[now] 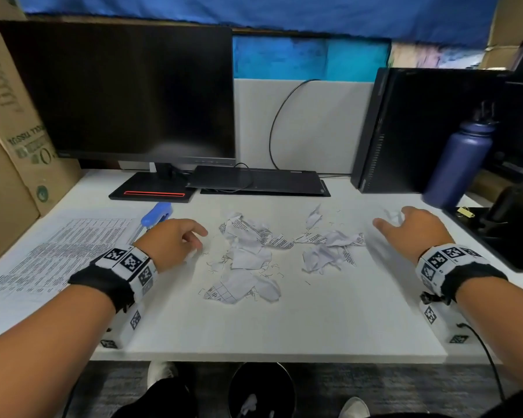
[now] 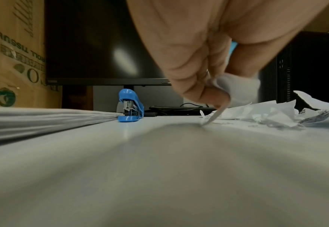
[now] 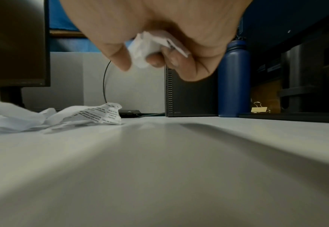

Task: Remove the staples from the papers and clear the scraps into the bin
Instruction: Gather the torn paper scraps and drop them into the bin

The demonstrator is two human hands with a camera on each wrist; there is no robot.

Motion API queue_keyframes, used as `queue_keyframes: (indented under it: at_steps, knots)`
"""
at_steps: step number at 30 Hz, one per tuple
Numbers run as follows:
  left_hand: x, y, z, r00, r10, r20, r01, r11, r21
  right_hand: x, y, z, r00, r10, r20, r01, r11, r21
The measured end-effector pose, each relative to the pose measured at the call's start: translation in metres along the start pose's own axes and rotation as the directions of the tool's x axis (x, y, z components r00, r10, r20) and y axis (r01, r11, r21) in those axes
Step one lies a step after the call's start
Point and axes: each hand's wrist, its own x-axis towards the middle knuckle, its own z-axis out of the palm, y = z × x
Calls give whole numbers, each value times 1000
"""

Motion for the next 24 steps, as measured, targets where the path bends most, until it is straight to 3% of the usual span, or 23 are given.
queue_keyframes:
  at_steps: [4,10,13,18,20,24]
  knots:
    - [0,6,-3,995,75,-72,-81,994,-72,-1,-18,7,982,-191,2,191,980,61]
    - [5,26,3,992,105,-66,-112,987,-117,2,-40,27,886,-370,280,355,929,104]
    - [0,46,8,996,93,-13,-93,995,-31,3,-45,36,858,-375,350,388,921,38]
    - [1,64,23,959,27,283,-90,973,211,4,-44,43,847,-298,440,398,905,-153]
    - [5,67,30,953,-11,303,-85,950,301,4,-43,42,851,-295,433,404,896,-183]
    - [10,69,34,972,25,232,-109,929,355,6,-45,39,875,-297,381,361,927,-106]
